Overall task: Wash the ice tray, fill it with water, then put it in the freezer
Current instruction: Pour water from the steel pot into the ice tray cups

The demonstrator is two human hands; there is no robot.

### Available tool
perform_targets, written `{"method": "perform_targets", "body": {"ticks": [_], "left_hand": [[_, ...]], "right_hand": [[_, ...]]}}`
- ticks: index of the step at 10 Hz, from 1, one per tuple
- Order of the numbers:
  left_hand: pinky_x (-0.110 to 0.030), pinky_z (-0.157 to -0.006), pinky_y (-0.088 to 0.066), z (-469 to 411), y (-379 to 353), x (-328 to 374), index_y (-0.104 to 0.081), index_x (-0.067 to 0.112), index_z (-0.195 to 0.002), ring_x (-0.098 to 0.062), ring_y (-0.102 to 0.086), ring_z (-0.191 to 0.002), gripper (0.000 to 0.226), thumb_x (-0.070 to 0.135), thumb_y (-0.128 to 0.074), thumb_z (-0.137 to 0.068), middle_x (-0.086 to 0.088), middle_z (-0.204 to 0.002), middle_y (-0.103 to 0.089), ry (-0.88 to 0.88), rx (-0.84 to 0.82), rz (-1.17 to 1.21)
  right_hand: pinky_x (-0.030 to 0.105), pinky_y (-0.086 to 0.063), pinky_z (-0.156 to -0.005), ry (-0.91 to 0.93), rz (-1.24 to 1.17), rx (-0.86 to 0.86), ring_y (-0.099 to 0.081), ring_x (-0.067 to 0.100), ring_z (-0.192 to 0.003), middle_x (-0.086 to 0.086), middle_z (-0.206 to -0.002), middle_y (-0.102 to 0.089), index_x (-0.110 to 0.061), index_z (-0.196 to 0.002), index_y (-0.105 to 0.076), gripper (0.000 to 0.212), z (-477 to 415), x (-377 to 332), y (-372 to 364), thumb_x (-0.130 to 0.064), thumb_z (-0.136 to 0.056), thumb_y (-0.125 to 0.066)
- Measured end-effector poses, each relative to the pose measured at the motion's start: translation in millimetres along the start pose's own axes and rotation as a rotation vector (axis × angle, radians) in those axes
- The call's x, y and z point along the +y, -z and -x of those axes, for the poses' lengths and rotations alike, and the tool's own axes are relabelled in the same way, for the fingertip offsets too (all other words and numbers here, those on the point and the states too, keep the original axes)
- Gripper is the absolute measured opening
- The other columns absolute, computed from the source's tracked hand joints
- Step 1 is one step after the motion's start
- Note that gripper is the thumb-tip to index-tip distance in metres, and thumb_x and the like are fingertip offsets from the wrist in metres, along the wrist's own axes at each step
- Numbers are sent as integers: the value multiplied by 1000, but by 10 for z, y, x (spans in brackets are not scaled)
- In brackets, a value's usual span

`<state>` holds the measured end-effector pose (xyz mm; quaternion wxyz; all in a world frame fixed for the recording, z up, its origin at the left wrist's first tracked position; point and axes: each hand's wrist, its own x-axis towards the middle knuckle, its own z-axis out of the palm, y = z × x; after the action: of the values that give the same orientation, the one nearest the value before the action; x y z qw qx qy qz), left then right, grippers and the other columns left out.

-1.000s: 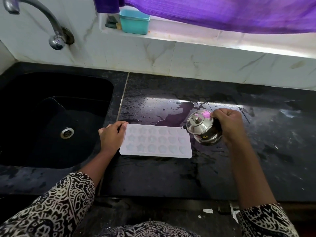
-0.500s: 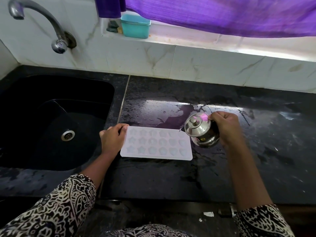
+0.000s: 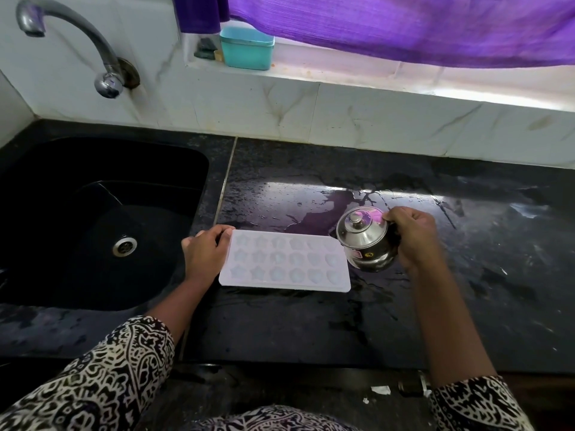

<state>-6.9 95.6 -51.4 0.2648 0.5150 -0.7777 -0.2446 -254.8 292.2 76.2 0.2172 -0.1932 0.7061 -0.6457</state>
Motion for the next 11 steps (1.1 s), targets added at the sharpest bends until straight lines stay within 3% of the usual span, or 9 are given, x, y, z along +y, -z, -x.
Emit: {"method": "perform_targets", "body": {"ticks": [5, 8, 10, 11], "left_hand": [[-31, -88, -22, -7, -12, -9, -70, 29, -103, -19, -61, -101, 23, 33, -48, -97, 4, -90, -72, 4, -6, -10], [-32, -90, -24, -7, -6, -4, -70, 28, -104, -19, -61, -101, 23, 32, -49, -97, 3, -93, -73, 4, -4, -6], [-31, -88, -22, -11, -11, -6, -70, 28, -104, -19, -61, -102, 23, 32, -48, -97, 3, -94, -73, 4, -9, -9], [-31, -89, -23, -9, -12, -7, -70, 28, -104, -20, -62, -102, 23, 32, -48, -97, 2, -94, -73, 5, -8, -5]], "right_hand": [[17, -34, -44, 106, 161, -66, -33, 12, -42, -1, -42, -37, -10, -48, -45, 35, -13, 39, -18, -1, -79, -59], [13, -33, -40, 45, 36, -32, -34, 2, -34, -13, -33, -37, -18, -32, -48, 52, -23, 11, -22, 2, -80, -56], [13, -31, -39, 37, 1, 12, -34, 3, -36, -12, -35, -37, -6, -53, -47, 28, -35, 52, 79, 2, -79, -55], [12, -31, -38, 40, 37, 14, -33, 3, -34, -12, -34, -36, -5, -54, -45, 29, -13, 63, 117, 2, -79, -55]]}}
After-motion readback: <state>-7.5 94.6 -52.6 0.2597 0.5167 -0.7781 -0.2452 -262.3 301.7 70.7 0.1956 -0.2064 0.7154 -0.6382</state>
